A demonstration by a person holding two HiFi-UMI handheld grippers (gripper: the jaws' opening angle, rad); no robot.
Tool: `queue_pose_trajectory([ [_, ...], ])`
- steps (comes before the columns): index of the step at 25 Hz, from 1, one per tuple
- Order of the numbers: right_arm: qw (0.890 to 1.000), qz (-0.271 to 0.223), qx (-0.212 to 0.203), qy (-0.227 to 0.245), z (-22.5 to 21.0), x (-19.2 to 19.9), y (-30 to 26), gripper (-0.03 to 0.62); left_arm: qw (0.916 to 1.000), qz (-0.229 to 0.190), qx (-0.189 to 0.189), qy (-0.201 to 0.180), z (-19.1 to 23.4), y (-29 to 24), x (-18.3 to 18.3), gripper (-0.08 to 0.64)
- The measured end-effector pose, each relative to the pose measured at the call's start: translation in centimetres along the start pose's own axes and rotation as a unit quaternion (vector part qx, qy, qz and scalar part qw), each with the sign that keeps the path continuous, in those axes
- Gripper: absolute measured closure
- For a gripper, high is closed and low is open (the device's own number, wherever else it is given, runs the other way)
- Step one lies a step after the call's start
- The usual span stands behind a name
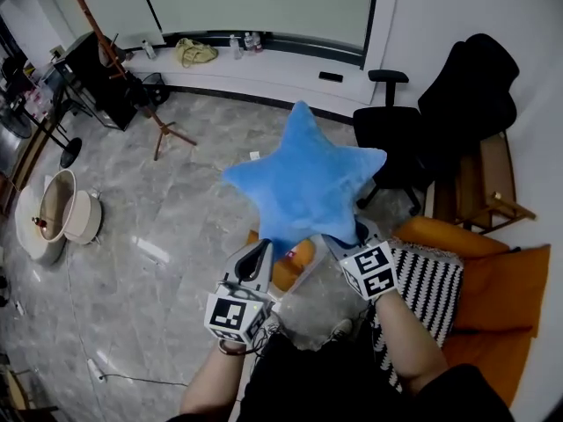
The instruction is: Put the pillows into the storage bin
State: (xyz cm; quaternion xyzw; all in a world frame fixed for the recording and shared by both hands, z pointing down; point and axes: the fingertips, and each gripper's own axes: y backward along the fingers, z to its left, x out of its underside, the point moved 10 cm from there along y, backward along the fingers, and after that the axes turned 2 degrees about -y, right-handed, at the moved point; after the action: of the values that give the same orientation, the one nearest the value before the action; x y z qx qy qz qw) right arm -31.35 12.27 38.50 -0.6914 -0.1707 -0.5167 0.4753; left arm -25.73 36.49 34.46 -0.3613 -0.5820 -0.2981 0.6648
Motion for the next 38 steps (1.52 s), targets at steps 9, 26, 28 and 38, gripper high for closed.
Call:
queue_pose_trajectory([
  [9, 0.999, 0.015, 0.041, -0.027, 4.6, -2.0, -5.7, 0.354, 0.9987, 0.017, 0.047, 0.010, 9.1, 0.1, 0.1, 0.552],
  [26, 0.987, 0.150, -0.023, -0.060, -0.7, 13.5, -17.2, 0.350, 0.9874, 0.129, 0.026, 0.088, 8.2, -8.0, 15.9, 0.552],
  [28, 0.983, 0.166, -0.032, -0.064, -1.6, 16.2, -18.8, 0.350, 0.9855, 0.137, 0.019, 0.099, 7.8, -9.0, 18.3, 0.552],
  [38, 0.965, 0.238, -0.056, -0.093, -4.5, 28.9, -27.6, 0.345, 0.9679, 0.190, 0.003, 0.165, 6.9, -11.8, 31.9, 0.552],
])
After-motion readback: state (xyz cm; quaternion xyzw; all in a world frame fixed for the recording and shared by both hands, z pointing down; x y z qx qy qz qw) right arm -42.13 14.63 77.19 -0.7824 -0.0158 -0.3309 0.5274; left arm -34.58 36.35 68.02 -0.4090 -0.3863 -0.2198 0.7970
